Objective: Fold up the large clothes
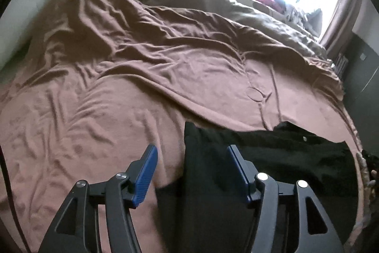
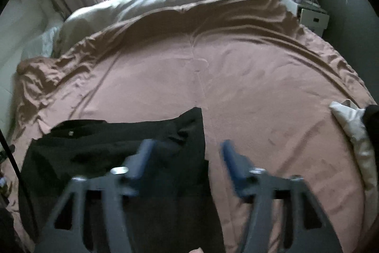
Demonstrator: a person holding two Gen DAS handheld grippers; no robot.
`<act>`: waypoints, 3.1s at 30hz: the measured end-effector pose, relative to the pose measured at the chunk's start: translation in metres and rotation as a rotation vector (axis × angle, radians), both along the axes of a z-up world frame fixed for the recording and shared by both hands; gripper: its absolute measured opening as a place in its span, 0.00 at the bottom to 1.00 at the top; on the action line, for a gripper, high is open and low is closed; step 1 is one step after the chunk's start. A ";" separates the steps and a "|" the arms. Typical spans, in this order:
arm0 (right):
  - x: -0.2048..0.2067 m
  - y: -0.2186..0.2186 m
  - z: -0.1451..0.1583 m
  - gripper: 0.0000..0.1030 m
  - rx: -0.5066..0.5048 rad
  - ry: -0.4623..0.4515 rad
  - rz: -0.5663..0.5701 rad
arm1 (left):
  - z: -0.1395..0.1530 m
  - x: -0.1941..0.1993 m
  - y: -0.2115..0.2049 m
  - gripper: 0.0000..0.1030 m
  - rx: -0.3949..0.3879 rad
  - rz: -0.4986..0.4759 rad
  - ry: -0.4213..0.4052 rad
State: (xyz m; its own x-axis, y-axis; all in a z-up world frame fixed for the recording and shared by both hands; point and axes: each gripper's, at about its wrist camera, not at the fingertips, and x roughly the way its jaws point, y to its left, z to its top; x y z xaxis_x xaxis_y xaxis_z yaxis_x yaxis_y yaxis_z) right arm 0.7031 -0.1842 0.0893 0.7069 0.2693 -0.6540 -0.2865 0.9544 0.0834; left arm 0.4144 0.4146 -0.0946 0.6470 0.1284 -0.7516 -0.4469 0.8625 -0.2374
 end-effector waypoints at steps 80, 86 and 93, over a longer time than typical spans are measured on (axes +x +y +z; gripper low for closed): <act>-0.055 0.198 -0.101 0.21 -0.129 0.223 0.206 | -0.099 -0.189 -0.077 0.49 -0.538 0.155 0.044; -0.094 0.170 -0.077 0.21 -0.074 0.201 0.266 | -0.085 -0.194 -0.078 0.20 -0.541 0.154 0.019; -0.151 0.130 -0.079 0.21 0.005 0.229 0.319 | -0.041 -0.196 -0.087 0.16 -0.494 0.119 -0.078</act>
